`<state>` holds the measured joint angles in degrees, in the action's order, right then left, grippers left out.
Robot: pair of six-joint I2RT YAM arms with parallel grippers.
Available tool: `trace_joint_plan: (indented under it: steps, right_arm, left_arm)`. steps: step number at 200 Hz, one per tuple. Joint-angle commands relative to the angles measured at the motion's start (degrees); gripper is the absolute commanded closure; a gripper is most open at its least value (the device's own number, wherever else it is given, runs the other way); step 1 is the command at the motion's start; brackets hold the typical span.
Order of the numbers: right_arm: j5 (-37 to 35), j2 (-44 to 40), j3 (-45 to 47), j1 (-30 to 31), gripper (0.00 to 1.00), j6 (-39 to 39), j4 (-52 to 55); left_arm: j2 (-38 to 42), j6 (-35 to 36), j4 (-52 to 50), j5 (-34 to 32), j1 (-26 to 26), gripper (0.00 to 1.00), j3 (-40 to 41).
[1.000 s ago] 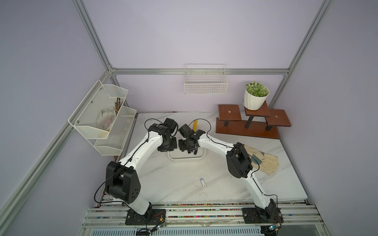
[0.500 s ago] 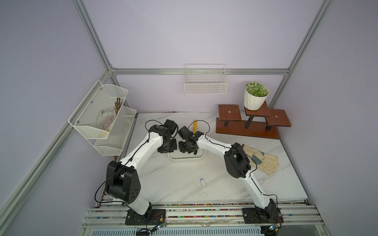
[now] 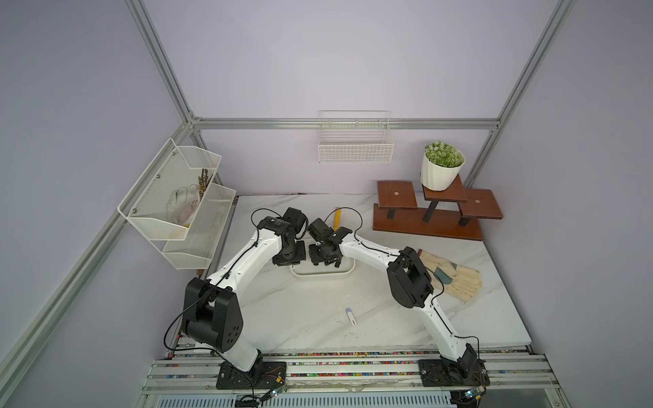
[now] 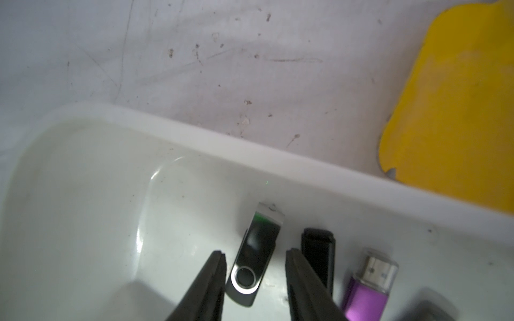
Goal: Put the usb flash drive into the storage box
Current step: Place the USB flash in the storage box.
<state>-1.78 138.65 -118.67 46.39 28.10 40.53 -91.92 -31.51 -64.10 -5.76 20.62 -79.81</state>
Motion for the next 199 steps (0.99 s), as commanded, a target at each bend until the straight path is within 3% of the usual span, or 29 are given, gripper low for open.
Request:
trace_joint_plan:
  steps: [1,91,199]
  right_arm:
    - [-5.17,-4.99,2.11,-0.10,0.59,1.30,0.42]
    - [-16.59,-37.27,28.17,-4.17,0.56,0.64,-3.97]
    - [-15.71,-48.35,45.45,-4.14,0.56,5.63,-2.52]
  left_arm:
    - [0.22,1.78,0.56,0.62,-0.32,1.00,-0.61]
    - [-9.84,4.33,5.06,2.59,0.08,1.00,-4.61]
    - [-23.78,6.46,8.83,1.30,2.84,1.00,-11.05]
